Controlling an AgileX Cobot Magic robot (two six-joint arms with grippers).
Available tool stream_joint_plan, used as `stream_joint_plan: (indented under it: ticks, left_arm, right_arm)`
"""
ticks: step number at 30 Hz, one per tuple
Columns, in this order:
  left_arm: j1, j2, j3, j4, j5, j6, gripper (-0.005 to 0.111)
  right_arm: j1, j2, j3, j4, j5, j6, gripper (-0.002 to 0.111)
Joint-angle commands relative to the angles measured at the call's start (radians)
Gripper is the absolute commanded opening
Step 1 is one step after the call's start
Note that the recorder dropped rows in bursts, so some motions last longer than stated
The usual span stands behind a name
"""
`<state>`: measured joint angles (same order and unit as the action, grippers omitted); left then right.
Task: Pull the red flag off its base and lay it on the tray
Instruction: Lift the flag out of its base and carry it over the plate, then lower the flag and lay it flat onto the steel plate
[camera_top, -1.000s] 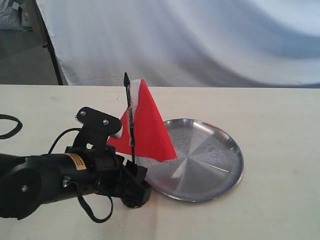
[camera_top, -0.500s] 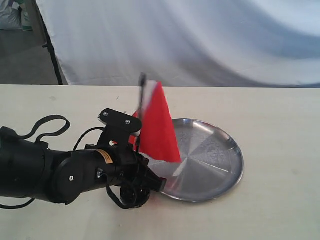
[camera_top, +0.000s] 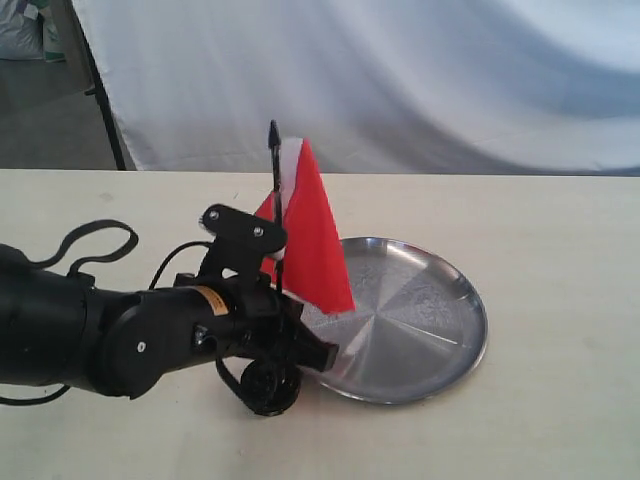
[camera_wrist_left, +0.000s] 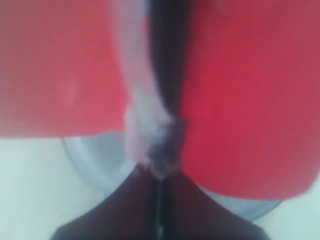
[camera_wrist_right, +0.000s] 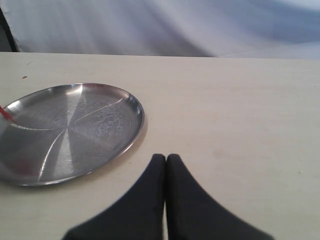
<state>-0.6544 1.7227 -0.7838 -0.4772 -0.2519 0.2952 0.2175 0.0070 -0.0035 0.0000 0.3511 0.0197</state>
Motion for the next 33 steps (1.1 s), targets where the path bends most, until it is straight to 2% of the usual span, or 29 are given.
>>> stream_joint_plan:
  ticks: [1, 7, 14, 21, 24, 28, 33]
  left_arm:
    - [-0.010, -0.063, -0.050, 0.021, 0.017, -0.008, 0.000]
    - [-0.010, -0.093, -0.108, 0.028, 0.126, -0.008, 0.000]
    - [-0.010, -0.043, -0.192, 0.028, 0.212, -0.014, 0.000]
    - [-0.008, 0.132, -0.461, 0.020, 0.593, -0.008, 0.000]
    - [-0.008, 0.231, -0.574, 0.018, 0.714, -0.005, 0.000]
    - [-0.008, 0.329, -0.684, 0.018, 0.792, -0.005, 0.000]
    - [-0.008, 0.428, -0.760, 0.021, 0.797, -0.007, 0.000]
  right_arm:
    - [-0.006, -0.007, 0.003, 0.000, -0.005, -0.009, 0.000]
    - [-0.006, -0.007, 0.003, 0.000, -0.005, -0.009, 0.000]
    - [-0.006, -0.007, 0.003, 0.000, -0.005, -0.009, 0.000]
    - [-0.006, -0.007, 0.003, 0.000, -0.005, -0.009, 0.000]
    - [-0.006, -0.007, 0.003, 0.000, -0.005, -0.009, 0.000]
    - [-0.006, -0.007, 0.003, 0.000, -0.005, -0.009, 0.000]
    - [-0.006, -0.007, 0.003, 0.000, -0.005, -0.009, 0.000]
